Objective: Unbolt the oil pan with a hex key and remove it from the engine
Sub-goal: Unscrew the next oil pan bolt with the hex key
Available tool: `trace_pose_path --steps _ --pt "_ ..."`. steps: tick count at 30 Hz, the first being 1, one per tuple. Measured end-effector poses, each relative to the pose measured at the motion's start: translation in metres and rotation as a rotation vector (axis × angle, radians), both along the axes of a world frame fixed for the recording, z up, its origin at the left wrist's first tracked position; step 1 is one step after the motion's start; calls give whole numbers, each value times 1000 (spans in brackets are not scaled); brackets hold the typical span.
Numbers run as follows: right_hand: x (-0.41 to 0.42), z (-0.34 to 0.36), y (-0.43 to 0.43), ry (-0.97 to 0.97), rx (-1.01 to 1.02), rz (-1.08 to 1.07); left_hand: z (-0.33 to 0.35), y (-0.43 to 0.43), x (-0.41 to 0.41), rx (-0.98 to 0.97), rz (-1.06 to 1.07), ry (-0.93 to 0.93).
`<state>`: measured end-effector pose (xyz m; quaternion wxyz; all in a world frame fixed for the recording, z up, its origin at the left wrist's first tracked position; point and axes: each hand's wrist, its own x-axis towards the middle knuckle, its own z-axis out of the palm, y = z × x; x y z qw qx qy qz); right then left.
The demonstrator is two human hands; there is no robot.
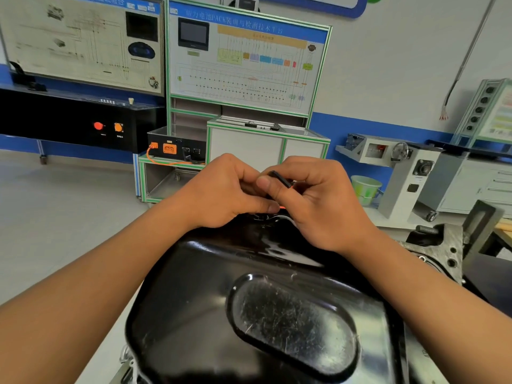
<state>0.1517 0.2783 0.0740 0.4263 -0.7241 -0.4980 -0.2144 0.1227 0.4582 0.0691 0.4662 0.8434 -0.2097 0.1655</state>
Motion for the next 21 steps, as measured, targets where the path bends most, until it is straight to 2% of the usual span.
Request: trace_pose_path --steps 9,14,18,21 --pt "-1 -1 1 -38 -83 -7 0 3 -1 32 -49 -15" --pt "2 -2 -1 137 -42 69 -2 5 -3 -12 -137 24" --pt "8 -1 -1 301 90 114 -1 4 0 -27 -50 -27" --pt "11 -1 -1 334 113 118 0 3 0 -16 9 -81"
